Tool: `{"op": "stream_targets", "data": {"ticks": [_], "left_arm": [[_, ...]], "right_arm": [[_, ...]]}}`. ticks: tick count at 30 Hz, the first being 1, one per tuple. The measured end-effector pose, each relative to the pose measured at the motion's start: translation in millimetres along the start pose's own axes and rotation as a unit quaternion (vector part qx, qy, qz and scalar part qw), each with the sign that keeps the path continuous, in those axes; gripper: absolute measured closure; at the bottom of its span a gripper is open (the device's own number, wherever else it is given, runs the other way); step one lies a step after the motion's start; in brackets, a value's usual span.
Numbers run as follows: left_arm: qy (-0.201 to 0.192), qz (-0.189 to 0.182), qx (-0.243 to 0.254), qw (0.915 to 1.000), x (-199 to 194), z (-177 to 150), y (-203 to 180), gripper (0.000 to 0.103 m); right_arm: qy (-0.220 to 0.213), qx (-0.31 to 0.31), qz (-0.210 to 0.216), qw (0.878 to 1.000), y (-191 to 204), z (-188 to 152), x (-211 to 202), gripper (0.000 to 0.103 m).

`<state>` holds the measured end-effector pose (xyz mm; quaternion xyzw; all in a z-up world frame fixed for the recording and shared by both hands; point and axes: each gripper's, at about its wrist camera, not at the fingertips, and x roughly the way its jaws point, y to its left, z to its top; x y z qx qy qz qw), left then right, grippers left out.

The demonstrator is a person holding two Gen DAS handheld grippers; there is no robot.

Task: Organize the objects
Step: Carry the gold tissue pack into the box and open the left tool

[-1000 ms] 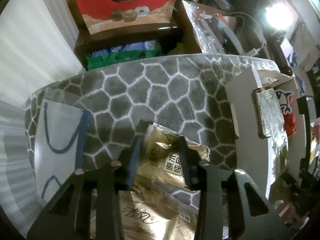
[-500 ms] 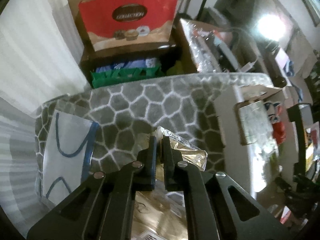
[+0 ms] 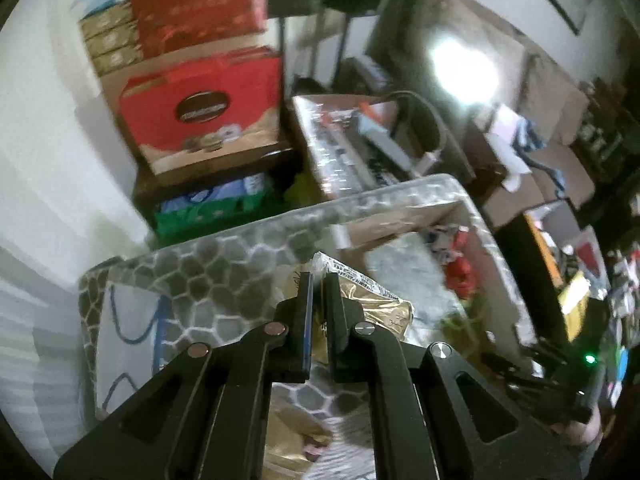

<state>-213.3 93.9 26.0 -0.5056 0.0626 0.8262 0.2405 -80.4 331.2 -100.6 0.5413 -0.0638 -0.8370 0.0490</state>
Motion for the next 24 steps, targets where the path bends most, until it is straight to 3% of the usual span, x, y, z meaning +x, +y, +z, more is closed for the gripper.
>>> {"op": "stream_targets", "data": {"ticks": [8, 24], "left_arm": [[0.009, -0.037, 0.06, 0.9975, 2, -3, -62, 0.098], [0.066, -0.057, 0.16, 0.9833, 52, -20, -142, 0.098]], "right_arm": [[0.0, 0.0, 0.0, 1.0, 0, 0, 0, 0.072], [0.0, 0.0, 0.0, 1.0, 0, 0, 0, 0.072]]}}
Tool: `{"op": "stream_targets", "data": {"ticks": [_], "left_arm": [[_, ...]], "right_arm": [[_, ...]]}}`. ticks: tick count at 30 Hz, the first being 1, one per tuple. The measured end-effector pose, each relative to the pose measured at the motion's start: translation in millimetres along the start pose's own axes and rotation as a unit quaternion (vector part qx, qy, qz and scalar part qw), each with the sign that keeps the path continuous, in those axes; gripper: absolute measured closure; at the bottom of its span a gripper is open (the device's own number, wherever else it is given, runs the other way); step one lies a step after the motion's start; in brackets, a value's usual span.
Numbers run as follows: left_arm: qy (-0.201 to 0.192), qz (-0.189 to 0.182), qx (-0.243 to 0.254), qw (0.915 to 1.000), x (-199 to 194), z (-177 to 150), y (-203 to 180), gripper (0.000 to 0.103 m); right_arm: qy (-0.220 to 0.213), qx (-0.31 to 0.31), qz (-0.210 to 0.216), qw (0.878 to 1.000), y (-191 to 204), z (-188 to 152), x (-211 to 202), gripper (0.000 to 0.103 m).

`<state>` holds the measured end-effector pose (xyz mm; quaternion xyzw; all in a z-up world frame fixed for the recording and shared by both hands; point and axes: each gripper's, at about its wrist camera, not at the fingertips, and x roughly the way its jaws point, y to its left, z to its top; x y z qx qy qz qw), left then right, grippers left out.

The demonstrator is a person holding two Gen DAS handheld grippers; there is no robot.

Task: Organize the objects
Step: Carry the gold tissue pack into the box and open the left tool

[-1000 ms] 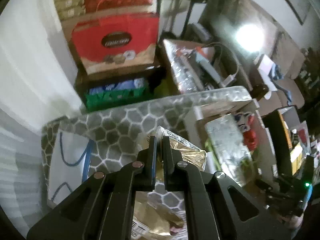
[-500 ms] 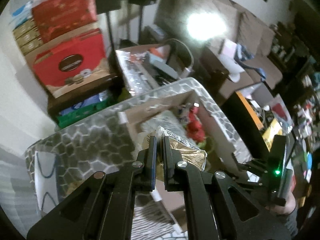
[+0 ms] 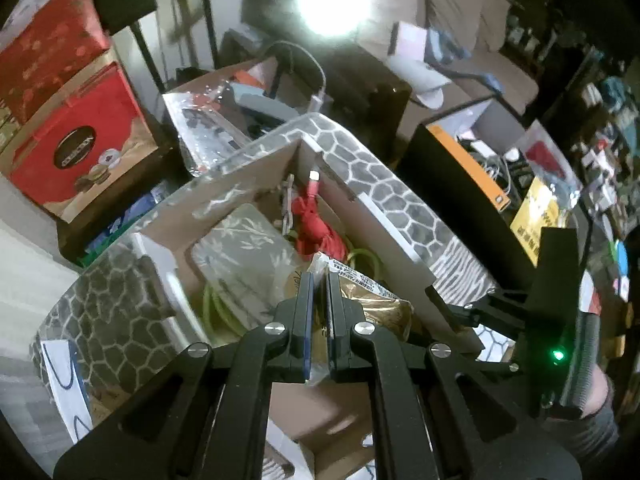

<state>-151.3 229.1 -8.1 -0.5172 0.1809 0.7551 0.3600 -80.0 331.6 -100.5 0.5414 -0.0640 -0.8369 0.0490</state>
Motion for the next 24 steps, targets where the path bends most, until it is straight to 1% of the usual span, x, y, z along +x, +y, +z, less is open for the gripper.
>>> {"op": "stream_targets", "data": {"ticks": [5, 10, 17, 24], "left_arm": [[0.006, 0.003, 0.008, 0.9999, 13, 1, -7, 0.098], [0.013, -0.002, 0.009, 0.9999, 24, -2, -11, 0.098], [0.023, 0.001, 0.025, 0.9994, 38, 2, -18, 0.098], [0.025, 0.02, 0.052, 0.9982, 48, 7, -26, 0.098]], "right_arm": [[0.0, 0.0, 0.0, 1.0, -1, 0, 1, 0.072], [0.0, 0.0, 0.0, 1.0, 0, -1, 0, 0.072], [0.0, 0.001, 0.001, 1.0, 1, -1, 0, 0.072], [0.0, 0.001, 0.001, 1.0, 2, -2, 0, 0.072]]}}
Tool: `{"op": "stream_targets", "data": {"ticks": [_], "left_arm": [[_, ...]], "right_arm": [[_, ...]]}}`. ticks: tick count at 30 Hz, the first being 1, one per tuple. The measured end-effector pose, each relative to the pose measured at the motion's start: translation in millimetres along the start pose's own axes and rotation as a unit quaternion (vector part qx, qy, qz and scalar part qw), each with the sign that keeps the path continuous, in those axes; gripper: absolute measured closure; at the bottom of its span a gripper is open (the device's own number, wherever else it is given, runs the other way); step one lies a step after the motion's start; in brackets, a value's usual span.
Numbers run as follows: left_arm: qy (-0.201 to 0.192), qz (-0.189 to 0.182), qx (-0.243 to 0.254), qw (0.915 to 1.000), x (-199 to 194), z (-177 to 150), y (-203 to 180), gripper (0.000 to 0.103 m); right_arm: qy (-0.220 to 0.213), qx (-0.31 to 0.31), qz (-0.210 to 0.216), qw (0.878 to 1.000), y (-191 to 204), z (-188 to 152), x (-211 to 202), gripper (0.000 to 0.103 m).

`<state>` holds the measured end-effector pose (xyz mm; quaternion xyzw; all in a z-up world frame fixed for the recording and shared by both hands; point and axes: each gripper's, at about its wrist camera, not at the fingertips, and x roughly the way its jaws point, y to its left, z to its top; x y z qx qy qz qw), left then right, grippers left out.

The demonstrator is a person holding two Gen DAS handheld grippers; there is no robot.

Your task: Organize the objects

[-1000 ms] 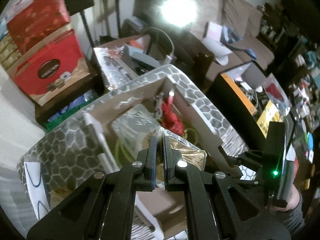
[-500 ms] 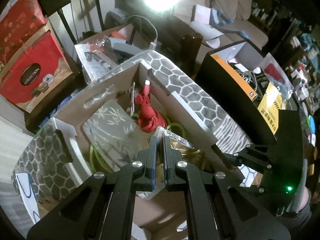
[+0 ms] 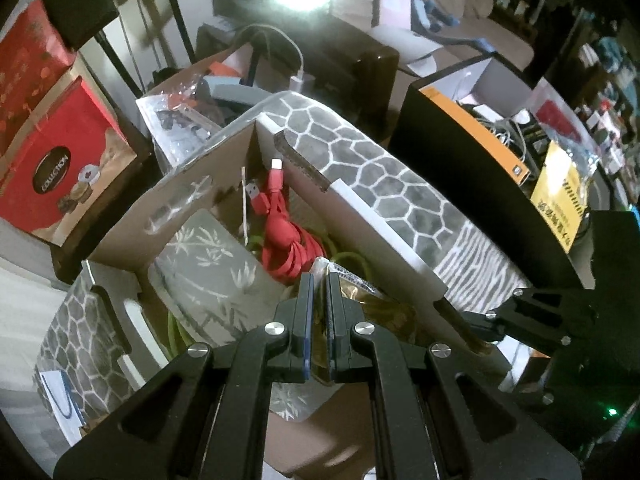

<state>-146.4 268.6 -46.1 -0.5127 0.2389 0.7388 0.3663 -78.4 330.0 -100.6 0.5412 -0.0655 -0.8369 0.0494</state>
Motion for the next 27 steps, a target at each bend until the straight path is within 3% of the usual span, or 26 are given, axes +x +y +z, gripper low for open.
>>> {"op": "stream_targets", "data": {"ticks": [12, 13, 15, 17, 21, 27], "left_arm": [[-0.022, 0.013, 0.018, 0.9995, -4, 11, -3, 0.094], [-0.025, 0.012, 0.013, 0.9995, -6, 11, -1, 0.091], [-0.037, 0.006, -0.001, 0.9993, -13, 9, 6, 0.066], [-0.051, 0.008, -0.016, 0.9986, -24, 4, 14, 0.058], [-0.046, -0.005, -0.036, 0.9983, -37, -16, 28, 0.058], [0.006, 0.032, -0.073, 0.9968, -22, -45, 41, 0.062]], "right_arm": [[0.0, 0.001, 0.001, 1.0, 0, 0, -1, 0.072], [0.0, 0.001, 0.001, 1.0, 2, 0, -1, 0.072], [0.0, 0.0, 0.0, 1.0, 1, -1, -1, 0.072], [0.0, 0.0, 0.0, 1.0, 3, -2, -2, 0.072], [-0.001, 0.001, 0.001, 1.0, 4, -2, -2, 0.072], [-0.001, 0.001, 0.001, 1.0, 3, -6, -5, 0.072]]}}
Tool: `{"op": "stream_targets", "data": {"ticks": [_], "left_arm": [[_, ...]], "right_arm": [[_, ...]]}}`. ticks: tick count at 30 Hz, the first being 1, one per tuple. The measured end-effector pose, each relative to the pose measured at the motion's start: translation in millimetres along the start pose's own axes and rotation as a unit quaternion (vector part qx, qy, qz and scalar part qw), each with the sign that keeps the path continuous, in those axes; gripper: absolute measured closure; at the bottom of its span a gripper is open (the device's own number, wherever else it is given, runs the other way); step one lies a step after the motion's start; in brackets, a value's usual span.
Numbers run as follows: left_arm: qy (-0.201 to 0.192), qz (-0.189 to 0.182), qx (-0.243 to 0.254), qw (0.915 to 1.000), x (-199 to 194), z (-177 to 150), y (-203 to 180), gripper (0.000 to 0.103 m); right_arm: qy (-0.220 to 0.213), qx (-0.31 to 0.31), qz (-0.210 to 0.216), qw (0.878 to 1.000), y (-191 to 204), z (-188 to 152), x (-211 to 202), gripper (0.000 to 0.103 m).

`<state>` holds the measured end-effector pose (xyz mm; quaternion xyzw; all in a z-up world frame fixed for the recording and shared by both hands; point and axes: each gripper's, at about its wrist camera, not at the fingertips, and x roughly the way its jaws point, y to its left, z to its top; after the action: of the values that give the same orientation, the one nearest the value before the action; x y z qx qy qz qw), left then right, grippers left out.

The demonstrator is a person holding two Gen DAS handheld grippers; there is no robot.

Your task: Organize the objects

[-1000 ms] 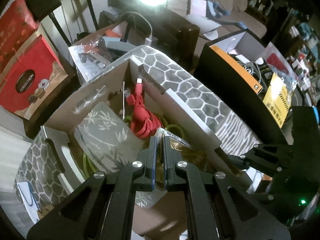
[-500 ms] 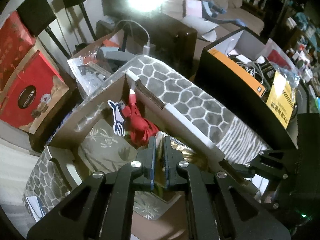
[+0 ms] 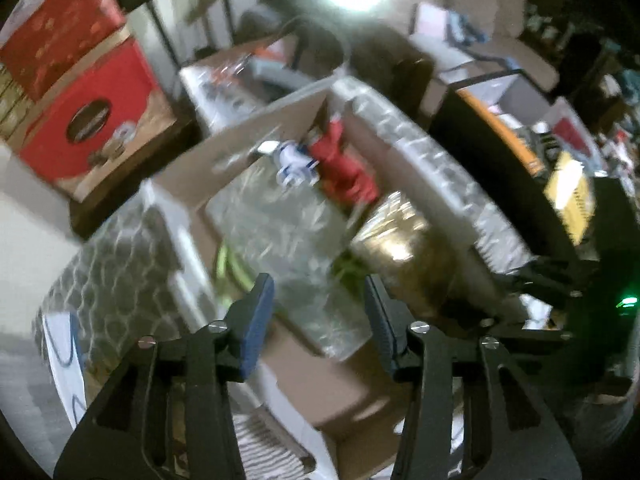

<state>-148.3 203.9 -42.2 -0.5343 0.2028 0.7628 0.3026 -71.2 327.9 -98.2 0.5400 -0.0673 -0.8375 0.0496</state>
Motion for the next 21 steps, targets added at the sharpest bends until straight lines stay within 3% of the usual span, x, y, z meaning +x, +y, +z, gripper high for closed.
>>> {"op": "stream_targets", "data": {"ticks": [3, 7, 21], "left_arm": [[0.017, 0.024, -0.021, 0.9993, 15, -2, 5, 0.064], [0.039, -0.01, -0.054, 0.9977, 31, -2, 7, 0.064], [0.03, -0.006, -0.059, 0.9978, 32, 6, -7, 0.063]], "right_arm": [[0.0, 0.0, 0.0, 1.0, 1, 0, 0, 0.072], [0.0, 0.0, 0.001, 1.0, 0, 0, 0, 0.072], [0.0, 0.0, 0.002, 1.0, 3, -1, -1, 0.071]]}}
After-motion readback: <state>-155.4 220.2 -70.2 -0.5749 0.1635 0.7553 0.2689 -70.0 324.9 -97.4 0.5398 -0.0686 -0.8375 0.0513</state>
